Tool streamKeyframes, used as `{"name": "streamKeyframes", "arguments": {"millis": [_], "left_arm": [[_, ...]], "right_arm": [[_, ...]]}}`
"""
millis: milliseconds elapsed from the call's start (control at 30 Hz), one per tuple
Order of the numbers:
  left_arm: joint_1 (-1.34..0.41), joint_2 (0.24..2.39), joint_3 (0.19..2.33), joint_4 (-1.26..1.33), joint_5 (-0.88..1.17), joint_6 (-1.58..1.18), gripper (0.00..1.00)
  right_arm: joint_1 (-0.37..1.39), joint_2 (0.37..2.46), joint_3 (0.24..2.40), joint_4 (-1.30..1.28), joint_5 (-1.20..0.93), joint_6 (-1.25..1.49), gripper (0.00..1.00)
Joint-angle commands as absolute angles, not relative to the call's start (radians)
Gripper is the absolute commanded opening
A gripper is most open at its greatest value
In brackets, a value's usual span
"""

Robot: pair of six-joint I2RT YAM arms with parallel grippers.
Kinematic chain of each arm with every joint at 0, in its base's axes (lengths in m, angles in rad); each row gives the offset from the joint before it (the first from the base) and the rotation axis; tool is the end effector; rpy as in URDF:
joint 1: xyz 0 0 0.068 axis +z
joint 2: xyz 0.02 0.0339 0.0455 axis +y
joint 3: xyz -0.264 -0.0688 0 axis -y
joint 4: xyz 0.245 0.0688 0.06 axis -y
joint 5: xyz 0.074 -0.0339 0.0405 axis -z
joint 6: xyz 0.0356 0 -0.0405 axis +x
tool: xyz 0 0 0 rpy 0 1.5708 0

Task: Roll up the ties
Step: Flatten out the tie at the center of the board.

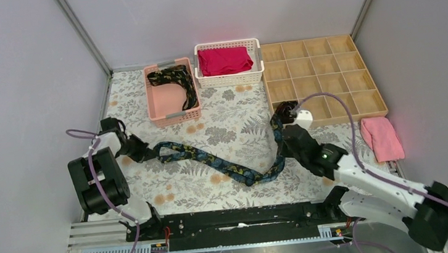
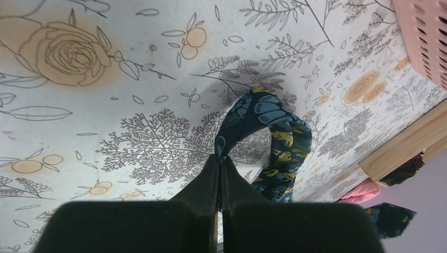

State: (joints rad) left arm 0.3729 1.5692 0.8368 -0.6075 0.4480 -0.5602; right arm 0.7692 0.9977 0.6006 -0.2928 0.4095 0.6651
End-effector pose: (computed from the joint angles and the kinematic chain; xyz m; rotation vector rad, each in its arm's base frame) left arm 0.2535 0.0826 0.1550 -1.2266 2.6045 -0.6840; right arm 0.1595 0.1347 0.2280 0.1008 2.2125 0.3378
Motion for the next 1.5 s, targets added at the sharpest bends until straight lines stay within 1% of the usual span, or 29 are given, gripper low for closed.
{"name": "streamKeyframes", "arguments": {"millis": [0, 100, 233, 300, 367, 433, 500, 567, 633, 700, 867, 933, 967, 1000, 1033, 1067, 1100, 1300, 1467], "left_arm": [[0.372, 1.528, 0.803, -0.55, 0.498, -0.54, 0.0], [0.37, 1.522, 0.785, -0.537, 0.51, -0.542, 0.0], [0.369, 1.516, 0.76, -0.51, 0.531, -0.551, 0.0], [0.367, 1.515, 0.742, -0.49, 0.552, -0.563, 0.0], [0.367, 1.508, 0.726, -0.466, 0.57, -0.58, 0.0], [0.367, 1.501, 0.715, -0.447, 0.568, -0.599, 0.0], [0.366, 1.503, 0.712, -0.44, 0.566, -0.611, 0.0], [0.365, 1.507, 0.709, -0.441, 0.563, -0.617, 0.0], [0.365, 1.507, 0.709, -0.453, 0.56, -0.613, 0.0], [0.365, 1.508, 0.712, -0.465, 0.555, -0.604, 0.0], [0.365, 1.529, 0.745, -0.494, 0.559, -0.573, 0.0], [0.366, 1.527, 0.754, -0.503, 0.561, -0.567, 0.0], [0.365, 1.526, 0.755, -0.505, 0.563, -0.565, 0.0], [0.365, 1.525, 0.758, -0.508, 0.564, -0.565, 0.0], [0.365, 1.522, 0.76, -0.508, 0.567, -0.563, 0.0], [0.366, 1.52, 0.763, -0.51, 0.567, -0.562, 0.0], [0.365, 1.519, 0.767, -0.514, 0.564, -0.561, 0.0], [0.365, 1.528, 0.77, -0.525, 0.555, -0.547, 0.0], [0.365, 1.53, 0.76, -0.526, 0.542, -0.534, 0.0]], "right_arm": [[0.765, 0.815, 0.561, -0.301, 0.601, 0.717, 0.0], [0.764, 0.741, 0.561, -0.285, 0.698, 0.667, 0.0], [0.764, 0.737, 0.584, -0.315, 0.83, 0.632, 0.0], [0.764, 0.754, 0.589, -0.339, 0.866, 0.66, 0.0], [0.765, 0.774, 0.586, -0.401, 0.935, 0.751, 0.0], [0.764, 0.771, 0.562, -0.405, 1.034, 0.8, 0.0], [0.764, 0.755, 0.542, -0.329, 1.071, 0.748, 0.0], [0.764, 0.767, 0.571, -0.394, 1.107, 0.851, 0.0], [0.763, 0.806, 0.618, -0.591, 1.118, 1.086, 0.0], [0.762, 0.853, 0.644, -0.774, 1.082, 1.277, 0.0], [0.762, 0.924, 0.616, -0.868, 0.914, 1.488, 0.0], [0.762, 0.918, 0.591, -0.876, 0.86, 1.533, 0.03], [0.763, 0.906, 0.571, -0.882, 0.83, 1.555, 0.09], [0.763, 0.893, 0.557, -0.891, 0.807, 1.592, 0.13], [0.763, 0.875, 0.543, -0.901, 0.787, 1.61, 0.2], [0.762, 0.856, 0.527, -0.893, 0.766, 1.612, 0.33], [0.762, 0.834, 0.511, -0.892, 0.754, 1.625, 0.42], [0.762, 0.678, 0.454, -0.954, 0.693, 1.676, 0.48], [0.762, 0.607, 0.402, -0.929, 0.568, 1.658, 0.48]]}}
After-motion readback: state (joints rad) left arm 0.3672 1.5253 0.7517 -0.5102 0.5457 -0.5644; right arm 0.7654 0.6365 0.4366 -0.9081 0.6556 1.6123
